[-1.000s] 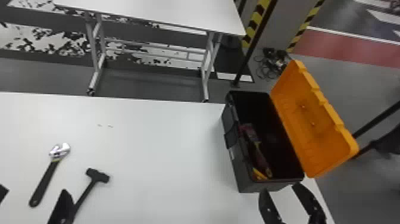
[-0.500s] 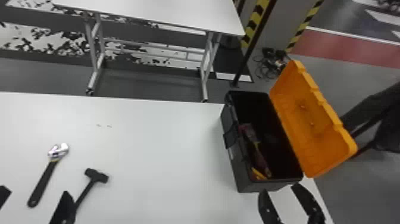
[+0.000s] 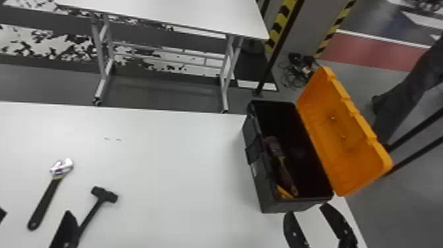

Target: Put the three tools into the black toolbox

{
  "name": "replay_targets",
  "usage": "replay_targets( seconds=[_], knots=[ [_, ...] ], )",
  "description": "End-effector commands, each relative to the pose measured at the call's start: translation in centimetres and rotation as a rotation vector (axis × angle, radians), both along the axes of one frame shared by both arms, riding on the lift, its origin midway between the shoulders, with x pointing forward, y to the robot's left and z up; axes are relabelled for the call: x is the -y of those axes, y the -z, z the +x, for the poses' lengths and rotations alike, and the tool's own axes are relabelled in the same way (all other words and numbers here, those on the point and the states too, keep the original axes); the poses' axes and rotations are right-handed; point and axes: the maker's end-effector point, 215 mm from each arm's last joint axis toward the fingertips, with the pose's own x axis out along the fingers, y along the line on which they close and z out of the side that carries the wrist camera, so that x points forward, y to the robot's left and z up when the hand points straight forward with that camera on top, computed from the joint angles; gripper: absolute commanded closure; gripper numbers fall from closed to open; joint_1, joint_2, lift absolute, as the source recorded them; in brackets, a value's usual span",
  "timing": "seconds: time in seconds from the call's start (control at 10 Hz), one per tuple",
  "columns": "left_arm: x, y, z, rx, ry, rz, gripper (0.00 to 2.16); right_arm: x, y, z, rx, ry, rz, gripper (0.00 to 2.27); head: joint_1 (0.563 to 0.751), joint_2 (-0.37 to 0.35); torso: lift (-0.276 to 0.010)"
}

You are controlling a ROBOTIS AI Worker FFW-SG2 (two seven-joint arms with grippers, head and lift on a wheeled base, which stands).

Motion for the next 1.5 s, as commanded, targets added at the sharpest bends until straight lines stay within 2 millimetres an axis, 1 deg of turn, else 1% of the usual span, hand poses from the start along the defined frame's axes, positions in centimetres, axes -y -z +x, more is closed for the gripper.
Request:
replay_targets(
  seconds=[0.0, 0.1, 0.2, 0.4, 0.5, 0.7, 0.8, 0.9, 1.0, 1.2, 1.4],
  knots=[
    [-1.2, 0.7, -0.1, -0.017, -0.02, 0.025, 0.16, 0.1, 0.0, -0.1, 0.004, 0.002, -0.001, 0.15, 0.695, -0.254, -0.051],
    [-2.5, 1.5, -0.2, -0.043, -0.041, 0.038, 0.16, 0.1, 0.2, -0.3, 0.006, -0.001, -0.001, 0.15, 0.695, -0.246, -0.051],
    [-3.9, 2.8, -0.4, -0.089, -0.064, 0.05, 0.16, 0.2, 0.2, -0.5, 0.01, 0.004, 0.0, 0.15, 0.695, -0.224, -0.051],
    [-6.8, 5.1, -0.8, -0.141, -0.107, 0.068, 0.16, 0.4, 0.2, -0.8, 0.027, 0.004, 0.001, 0.15, 0.695, -0.163, -0.051],
    [-8.9, 6.3, -1.0, -0.16, -0.141, 0.067, 0.16, 0.5, 0.0, -1.0, 0.037, 0.006, -0.003, 0.15, 0.695, -0.144, -0.051],
    [-12.6, 8.0, -1.9, -0.19, -0.193, 0.074, 0.16, 0.5, 0.1, -1.3, 0.048, 0.006, -0.008, 0.15, 0.695, -0.056, -0.051],
    [-14.0, 9.0, -2.5, -0.204, -0.216, 0.073, 0.16, 0.5, 0.2, -1.4, 0.047, 0.004, -0.008, 0.15, 0.695, -0.004, -0.051],
    [-15.1, 9.9, -2.9, -0.22, -0.228, 0.07, 0.2, 0.5, 0.1, -1.4, 0.05, 0.003, -0.009, 0.15, 0.695, 0.022, -0.051],
    [-15.8, 10.6, -3.1, -0.226, -0.239, 0.062, 0.2, 0.4, 0.0, -1.3, 0.055, 0.001, -0.011, 0.15, 0.695, 0.064, -0.051],
    [-16.8, 12.0, -3.3, -0.233, -0.247, 0.055, 0.2, 0.2, 0.1, -1.4, 0.054, -0.002, -0.006, 0.15, 0.695, 0.124, -0.051],
    [-18.0, 12.9, -3.4, -0.225, -0.256, 0.063, 0.2, 0.1, 0.3, -1.5, 0.052, -0.008, -0.006, 0.14, 0.695, 0.158, -0.051]
  ],
)
